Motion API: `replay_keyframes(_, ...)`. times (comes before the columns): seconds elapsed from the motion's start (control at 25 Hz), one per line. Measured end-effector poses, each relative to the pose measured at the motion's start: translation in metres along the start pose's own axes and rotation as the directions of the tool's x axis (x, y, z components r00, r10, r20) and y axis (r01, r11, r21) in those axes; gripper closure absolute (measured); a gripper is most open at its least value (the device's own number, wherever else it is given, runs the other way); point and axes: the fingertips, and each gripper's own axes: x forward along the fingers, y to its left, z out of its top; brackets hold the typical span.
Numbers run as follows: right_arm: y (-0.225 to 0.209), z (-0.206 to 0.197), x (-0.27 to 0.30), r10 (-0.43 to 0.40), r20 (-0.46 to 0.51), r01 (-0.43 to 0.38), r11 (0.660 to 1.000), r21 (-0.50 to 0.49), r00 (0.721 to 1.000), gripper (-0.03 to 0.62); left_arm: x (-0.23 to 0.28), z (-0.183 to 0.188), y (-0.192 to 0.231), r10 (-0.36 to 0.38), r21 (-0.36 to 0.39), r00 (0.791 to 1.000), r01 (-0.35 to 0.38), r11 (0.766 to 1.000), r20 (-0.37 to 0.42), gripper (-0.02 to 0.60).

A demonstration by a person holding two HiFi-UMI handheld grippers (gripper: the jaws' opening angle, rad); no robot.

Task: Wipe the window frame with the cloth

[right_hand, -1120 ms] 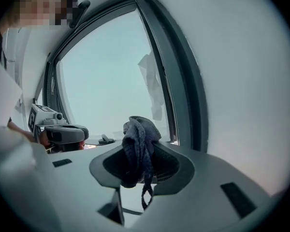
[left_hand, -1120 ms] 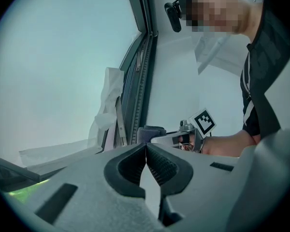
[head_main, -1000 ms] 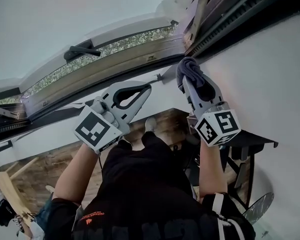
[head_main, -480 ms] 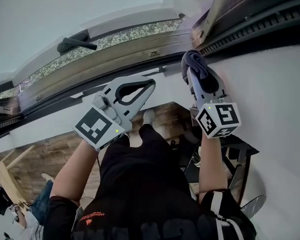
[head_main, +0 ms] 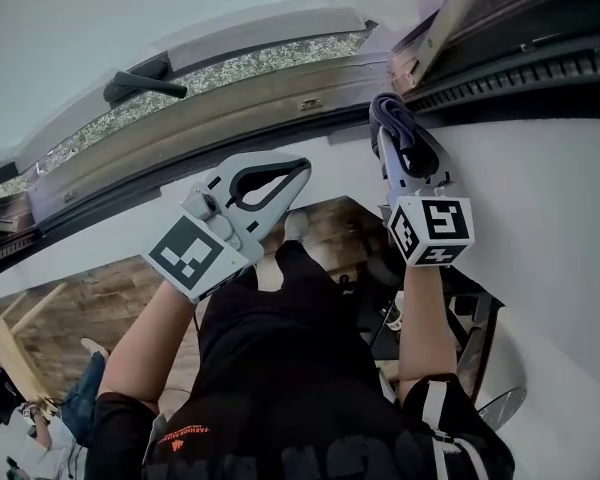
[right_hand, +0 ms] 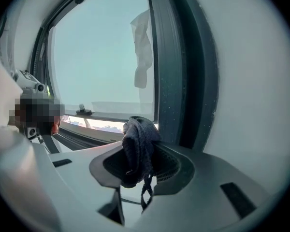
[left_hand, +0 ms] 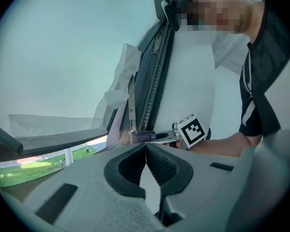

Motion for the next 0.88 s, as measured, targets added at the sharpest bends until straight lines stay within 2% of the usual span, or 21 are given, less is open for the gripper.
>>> replay_keyframes(0.24,-0.001,-0.007,0.007,-0.025,-0.015,0.024,0.999,-0.047,1.0,0.479,0.0,-0.007,0.003,0.003,-0.017,1.0,-0.003,1.0,0.007,0.561)
replay_keyframes(0.88,0.008,-0.015,0.011,0.016,-0.006,-0.016,1.0,-0.01,1.0,0.479,-0.003,-0.032,-0.002,0.031,-0.068,0.999,-0.03,0.997,0.011,0.561)
